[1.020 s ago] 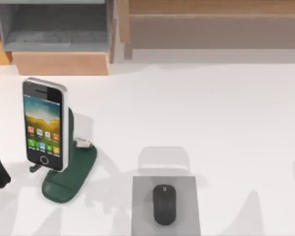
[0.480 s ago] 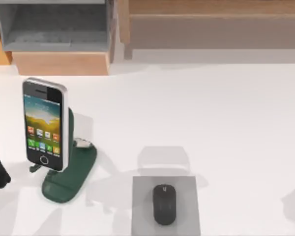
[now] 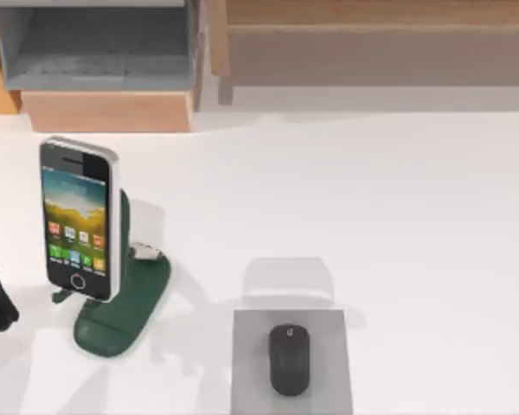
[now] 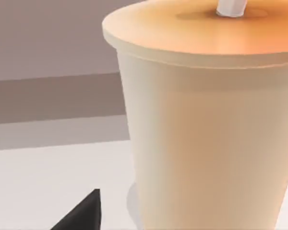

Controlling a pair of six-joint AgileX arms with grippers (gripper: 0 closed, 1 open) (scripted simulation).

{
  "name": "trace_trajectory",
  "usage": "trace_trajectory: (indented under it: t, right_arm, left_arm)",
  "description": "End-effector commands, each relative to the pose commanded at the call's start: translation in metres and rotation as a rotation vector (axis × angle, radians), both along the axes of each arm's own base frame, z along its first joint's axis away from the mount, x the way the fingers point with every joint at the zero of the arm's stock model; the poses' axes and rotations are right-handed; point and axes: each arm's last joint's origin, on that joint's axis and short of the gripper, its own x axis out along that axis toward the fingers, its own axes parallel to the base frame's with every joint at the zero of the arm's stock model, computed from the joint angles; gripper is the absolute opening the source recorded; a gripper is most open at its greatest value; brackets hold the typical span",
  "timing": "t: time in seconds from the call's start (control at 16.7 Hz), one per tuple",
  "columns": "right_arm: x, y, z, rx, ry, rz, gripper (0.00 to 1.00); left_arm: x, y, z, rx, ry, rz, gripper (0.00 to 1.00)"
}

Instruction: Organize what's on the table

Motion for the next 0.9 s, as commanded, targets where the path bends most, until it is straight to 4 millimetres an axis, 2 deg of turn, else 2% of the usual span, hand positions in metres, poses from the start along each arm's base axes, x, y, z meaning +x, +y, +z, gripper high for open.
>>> trace_trajectory:
  t: [0.24,0.66,0.9]
  right_arm:
    - [0.023,-0.007,-0.008,-0.050,-0.092,0.055,1.00]
    - [0.027,-0.008,-0.010,-0.056,-0.103,0.062,1.00]
    - [0.047,-0.008,-0.010,-0.056,-0.105,0.066,1.00]
  left_arm:
    - [0.000,0.000,0.000,0.000,0.000,0.000,1.00]
    - [0.000,0.000,0.000,0.000,0.000,0.000,1.00]
    - [0.000,0.000,0.000,0.000,0.000,0.000,1.00]
